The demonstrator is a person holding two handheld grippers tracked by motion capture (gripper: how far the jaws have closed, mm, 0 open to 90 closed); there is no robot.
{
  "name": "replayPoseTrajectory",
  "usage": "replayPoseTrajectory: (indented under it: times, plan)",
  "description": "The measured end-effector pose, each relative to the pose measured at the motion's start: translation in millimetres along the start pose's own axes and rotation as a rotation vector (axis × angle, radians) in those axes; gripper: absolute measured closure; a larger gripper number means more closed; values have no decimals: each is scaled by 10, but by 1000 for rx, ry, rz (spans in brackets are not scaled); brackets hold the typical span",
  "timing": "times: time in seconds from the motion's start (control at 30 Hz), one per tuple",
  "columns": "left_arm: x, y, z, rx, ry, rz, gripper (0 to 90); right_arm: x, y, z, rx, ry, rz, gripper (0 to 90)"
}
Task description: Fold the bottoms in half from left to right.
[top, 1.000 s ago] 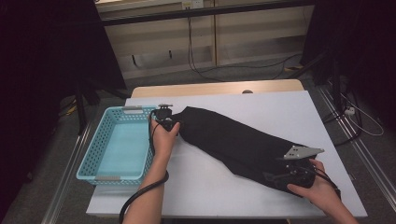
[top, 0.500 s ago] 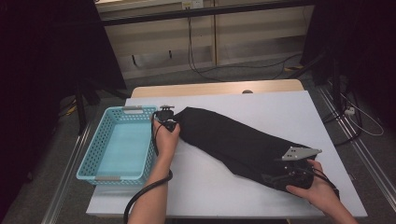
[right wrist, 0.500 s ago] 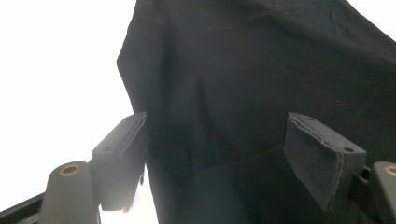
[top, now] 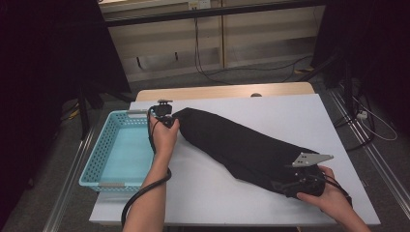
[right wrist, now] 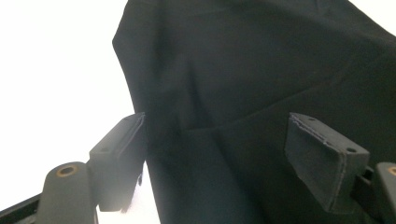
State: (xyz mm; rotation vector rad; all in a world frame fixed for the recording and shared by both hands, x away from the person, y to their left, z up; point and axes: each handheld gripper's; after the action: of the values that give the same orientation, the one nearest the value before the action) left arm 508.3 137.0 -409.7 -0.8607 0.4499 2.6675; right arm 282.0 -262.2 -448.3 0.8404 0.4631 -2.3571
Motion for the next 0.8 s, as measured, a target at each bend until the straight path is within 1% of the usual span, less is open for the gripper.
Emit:
replayPoseTrajectory:
  times: [0.07, 0.2, 0.3, 0.37, 0.4, 0.53, 0.57, 0.63, 0.67, 0.77, 0.8]
  plan:
    - [16, 114, -5, 34, 10, -31, 869, -2, -4, -11, 1, -2, 0, 210]
    - [62, 379, -2, 99, 28, -105, 869, -10, -12, -16, 3, -1, 2, 205]
    - [118, 588, -12, 163, 48, -159, 869, -12, -12, -21, 3, -1, 1, 204]
    - [165, 727, -11, 198, 50, -208, 868, -8, -11, -25, 2, -5, 2, 204]
    - [193, 802, -18, 220, 59, -220, 869, -7, -12, -27, 2, -5, 3, 204]
    - [306, 1040, -8, 309, 67, -286, 868, -2, -11, -26, 4, -6, 3, 203]
    - [335, 1090, -3, 321, 62, -315, 868, -1, -11, -27, 4, -7, 2, 203]
    - [406, 1209, 2, 354, 56, -355, 867, 1, -11, -31, 4, -6, 2, 203]
    - [440, 1263, 5, 363, 51, -381, 867, 1, -12, -32, 4, -7, 2, 204]
    - [520, 1409, 18, 402, 33, -423, 866, -2, -15, -40, 6, -9, 3, 204]
    - [546, 1459, 25, 403, 31, -442, 866, -6, -19, -42, 8, -10, 3, 203]
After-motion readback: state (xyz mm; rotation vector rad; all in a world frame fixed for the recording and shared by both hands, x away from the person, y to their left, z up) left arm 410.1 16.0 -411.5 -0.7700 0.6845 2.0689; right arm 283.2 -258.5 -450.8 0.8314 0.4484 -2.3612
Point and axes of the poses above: each handheld gripper's, and its own axes: z roughly backward along the jaws, x roughly out of its underside, y roughly to its right, and after that the axes turned 6 degrees about -y, right-handed
